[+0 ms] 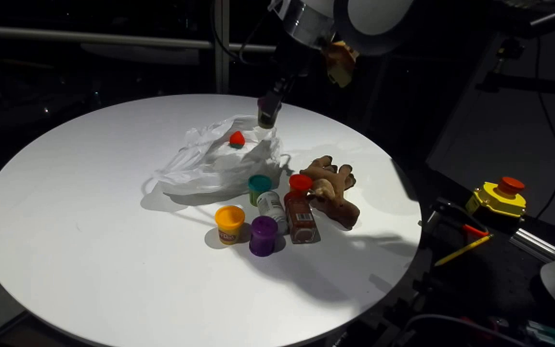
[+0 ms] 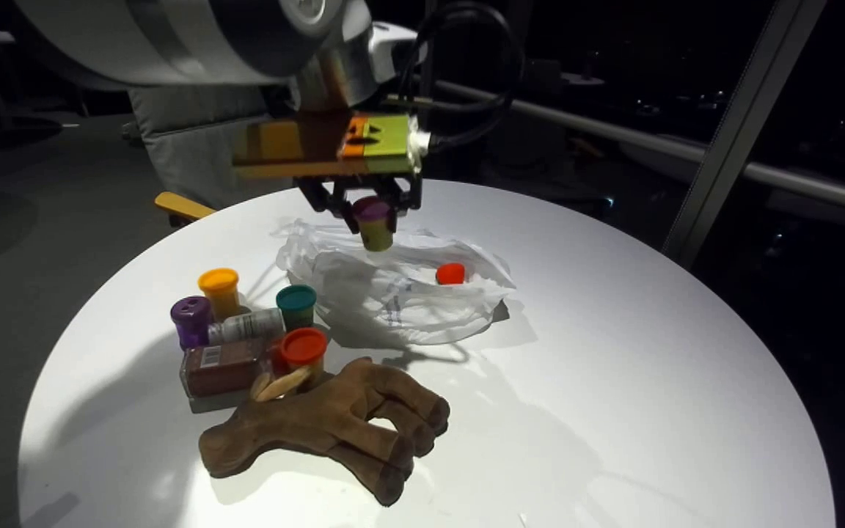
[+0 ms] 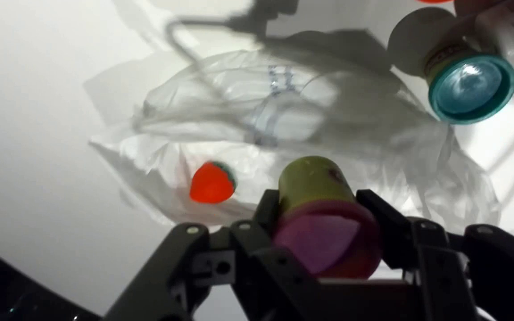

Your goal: Put all the objects in the white plastic bag

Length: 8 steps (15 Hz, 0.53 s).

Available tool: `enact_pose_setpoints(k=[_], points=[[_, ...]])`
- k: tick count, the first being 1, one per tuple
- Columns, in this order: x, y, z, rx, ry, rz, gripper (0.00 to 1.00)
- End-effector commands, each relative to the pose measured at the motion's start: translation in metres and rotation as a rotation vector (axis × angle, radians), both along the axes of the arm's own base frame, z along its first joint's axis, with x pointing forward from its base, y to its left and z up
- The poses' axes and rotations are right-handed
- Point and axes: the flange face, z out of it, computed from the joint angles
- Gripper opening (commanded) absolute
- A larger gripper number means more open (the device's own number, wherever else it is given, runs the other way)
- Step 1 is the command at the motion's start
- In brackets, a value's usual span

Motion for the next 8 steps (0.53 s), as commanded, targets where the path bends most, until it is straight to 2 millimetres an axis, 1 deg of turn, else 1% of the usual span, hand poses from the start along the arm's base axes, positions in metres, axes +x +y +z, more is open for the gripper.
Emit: enact_pose_setpoints(k=[1, 3, 6, 8], points=[[0.026, 0.007, 0.038, -0.053, -0.034, -0.024, 0.24], [0.038, 0.007, 0.031, -0.049, -0.022, -0.059, 0.24], [0.044, -0.01, -0.002, -0.051, 0.03, -0.126, 0.24], [0.048, -0.028, -0.03, -0.036, 0.046, -0.173, 0.24]])
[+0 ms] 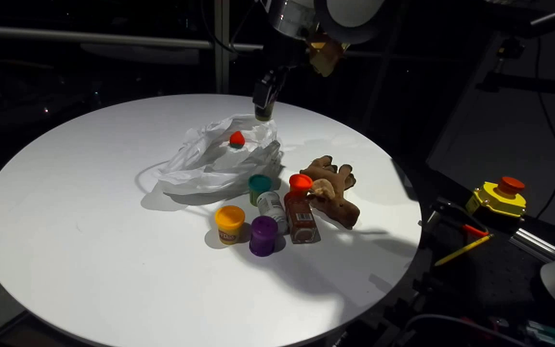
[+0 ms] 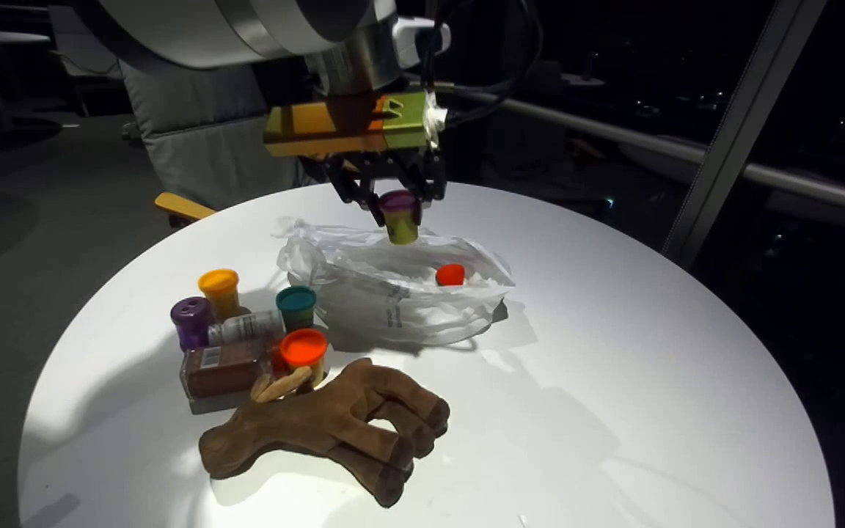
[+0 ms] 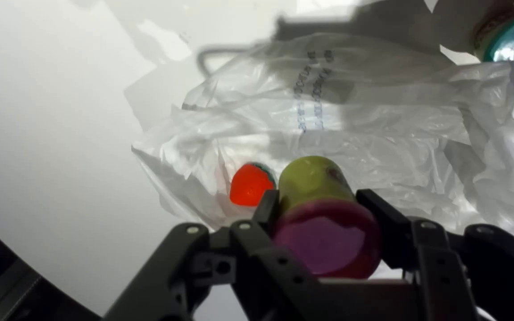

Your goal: Put all the objects in the white plastic bag

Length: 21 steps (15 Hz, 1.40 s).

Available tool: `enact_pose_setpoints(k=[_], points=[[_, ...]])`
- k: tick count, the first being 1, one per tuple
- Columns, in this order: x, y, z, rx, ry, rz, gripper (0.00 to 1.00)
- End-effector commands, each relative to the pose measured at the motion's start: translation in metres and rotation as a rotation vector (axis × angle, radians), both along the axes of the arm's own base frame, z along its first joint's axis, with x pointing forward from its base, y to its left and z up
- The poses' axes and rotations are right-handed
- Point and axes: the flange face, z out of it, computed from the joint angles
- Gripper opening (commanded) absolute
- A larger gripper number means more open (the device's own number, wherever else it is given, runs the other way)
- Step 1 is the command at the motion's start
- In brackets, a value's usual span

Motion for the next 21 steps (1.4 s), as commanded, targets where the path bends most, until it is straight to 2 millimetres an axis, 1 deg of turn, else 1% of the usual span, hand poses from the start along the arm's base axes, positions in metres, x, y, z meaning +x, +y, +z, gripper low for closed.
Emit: enact_pose_setpoints(k=[1, 2, 4, 6, 10, 12, 15, 18, 21], points=[[0.019, -0.028, -0.041, 0.03, 0.011, -0.093, 0.24], [0.021, -0.036, -0.053, 0.059, 0.01, -0.118, 0.24], [0.028, -0.048, -0.068, 0.123, -0.016, -0.183, 0.24], [0.036, -0.055, -0.073, 0.176, -0.054, -0.23, 0.24], [0.052, -0.051, -0.06, 0.225, -0.128, -0.241, 0.24], [0.057, -0.048, -0.061, 0.234, -0.137, -0.232, 0.24], [0.055, -0.052, -0.081, 0.227, -0.101, -0.231, 0.24], [0.047, -0.064, -0.109, 0.203, -0.064, -0.244, 0.24], [0.047, -0.078, -0.121, 0.194, -0.083, -0.271, 0.24]])
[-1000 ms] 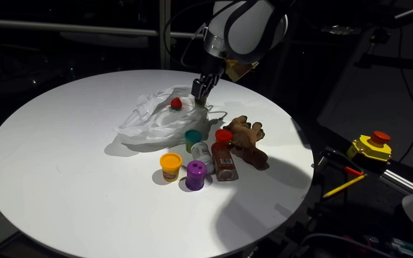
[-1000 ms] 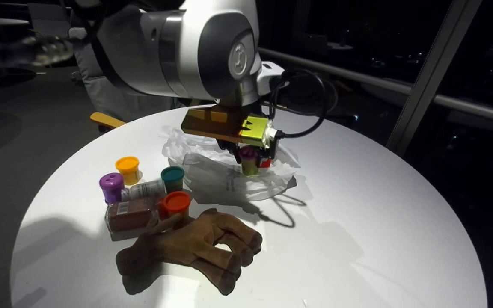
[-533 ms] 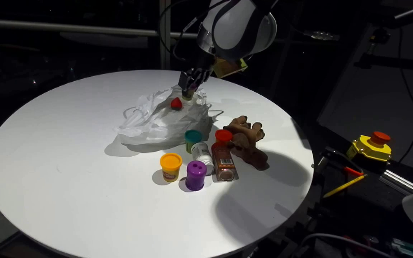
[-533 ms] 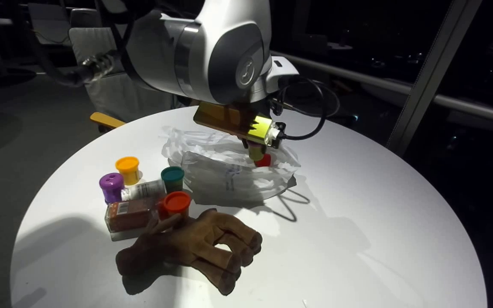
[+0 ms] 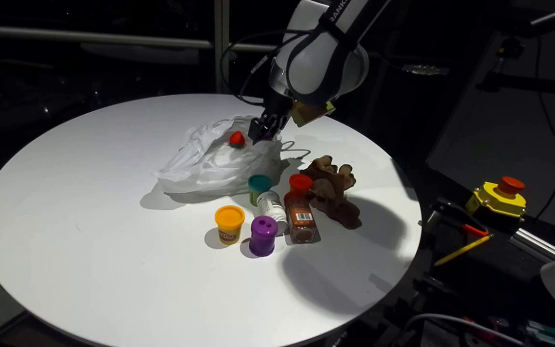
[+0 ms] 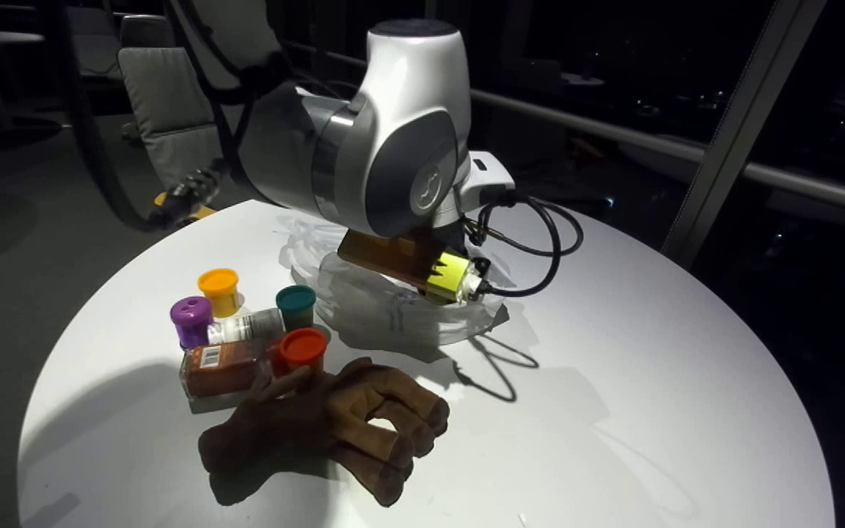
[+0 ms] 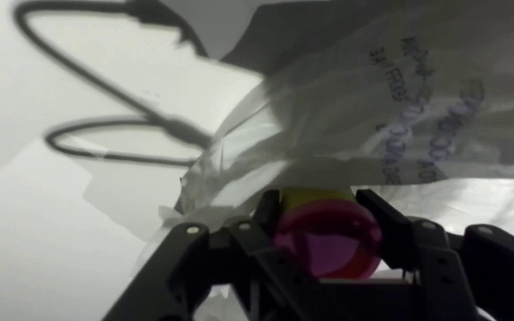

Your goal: Put all the objects in the white plastic bag

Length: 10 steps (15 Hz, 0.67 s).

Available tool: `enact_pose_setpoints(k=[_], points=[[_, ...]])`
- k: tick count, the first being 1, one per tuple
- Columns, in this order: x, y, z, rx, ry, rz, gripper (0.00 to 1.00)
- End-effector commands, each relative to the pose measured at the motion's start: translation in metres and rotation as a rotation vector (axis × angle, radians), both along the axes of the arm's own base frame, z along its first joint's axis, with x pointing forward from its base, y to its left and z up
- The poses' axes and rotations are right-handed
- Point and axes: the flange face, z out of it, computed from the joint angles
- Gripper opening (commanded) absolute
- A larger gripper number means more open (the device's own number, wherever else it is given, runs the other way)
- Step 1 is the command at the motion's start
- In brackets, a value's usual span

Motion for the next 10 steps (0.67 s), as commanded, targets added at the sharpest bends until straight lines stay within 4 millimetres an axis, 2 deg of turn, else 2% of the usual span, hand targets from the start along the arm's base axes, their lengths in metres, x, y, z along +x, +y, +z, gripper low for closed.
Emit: enact_pose_setpoints(k=[1, 3, 4, 5, 8, 10], points=[[0.012, -0.018, -0.005, -0.013, -0.058, -0.029, 0.24], [0.015, -0.025, -0.003, -0.016, -0.076, -0.043, 0.24], [0.017, -0.027, -0.002, -0.019, -0.082, -0.048, 0.74], [0.018, -0.027, 0.004, -0.02, -0.093, -0.049, 0.75], [0.02, -0.021, 0.027, -0.025, -0.135, -0.034, 0.97], [0.016, -0.013, 0.044, -0.029, -0.151, -0.02, 1.0]])
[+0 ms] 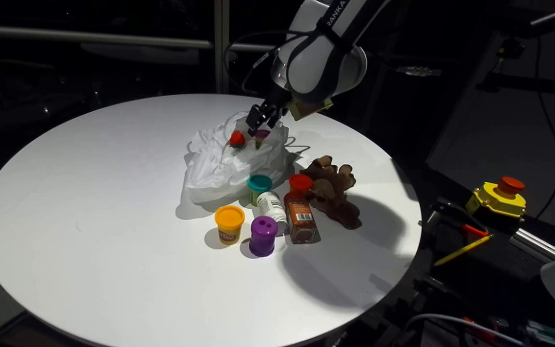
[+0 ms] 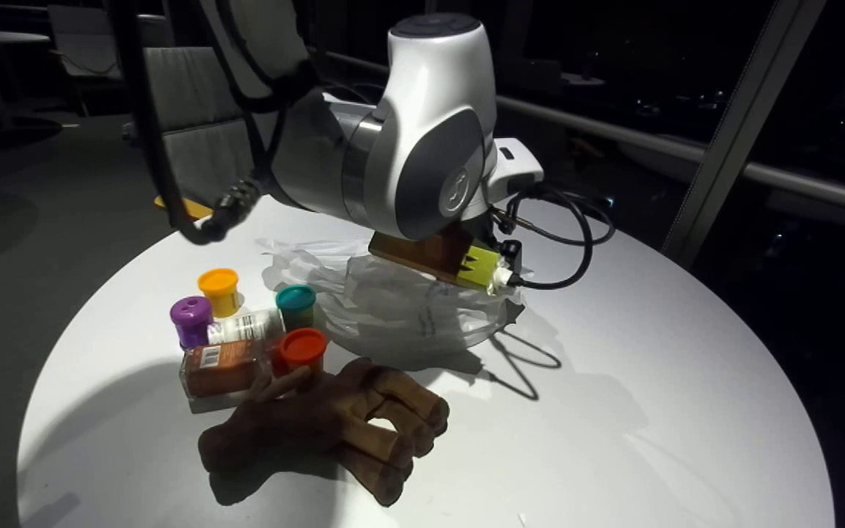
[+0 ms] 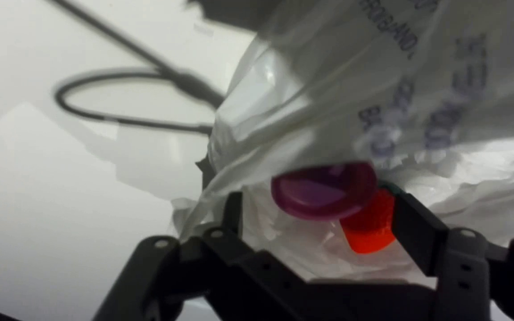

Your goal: Put all the objects in the white plastic bag

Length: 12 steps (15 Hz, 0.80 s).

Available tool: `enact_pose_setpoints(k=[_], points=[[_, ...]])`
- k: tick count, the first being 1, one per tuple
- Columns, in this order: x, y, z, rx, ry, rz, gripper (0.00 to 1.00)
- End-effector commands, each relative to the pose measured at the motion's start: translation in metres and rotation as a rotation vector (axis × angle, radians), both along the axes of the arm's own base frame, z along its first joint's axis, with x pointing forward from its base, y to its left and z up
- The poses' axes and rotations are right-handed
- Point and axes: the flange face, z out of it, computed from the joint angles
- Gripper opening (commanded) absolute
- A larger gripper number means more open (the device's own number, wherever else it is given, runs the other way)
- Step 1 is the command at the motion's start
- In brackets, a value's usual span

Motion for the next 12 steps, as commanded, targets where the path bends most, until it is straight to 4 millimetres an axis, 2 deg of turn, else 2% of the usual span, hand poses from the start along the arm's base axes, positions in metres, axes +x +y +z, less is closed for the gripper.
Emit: enact_pose_setpoints(k=[1, 3, 5, 7, 10, 11, 12], points=[[-0.002, 0.016, 0.041, 0.0, -0.055, 0.016, 1.0], [-0.013, 0.027, 0.057, -0.001, -0.046, 0.033, 1.0], [-0.033, 0.039, 0.064, 0.015, -0.008, 0.043, 1.0], [-0.06, 0.046, 0.061, 0.027, 0.054, 0.038, 1.0], [-0.1, 0.053, 0.04, 0.047, 0.158, 0.041, 1.0], [-0.11, 0.055, 0.031, 0.053, 0.181, 0.046, 0.83], [-0.122, 0.057, 0.022, 0.057, 0.201, 0.051, 0.74]])
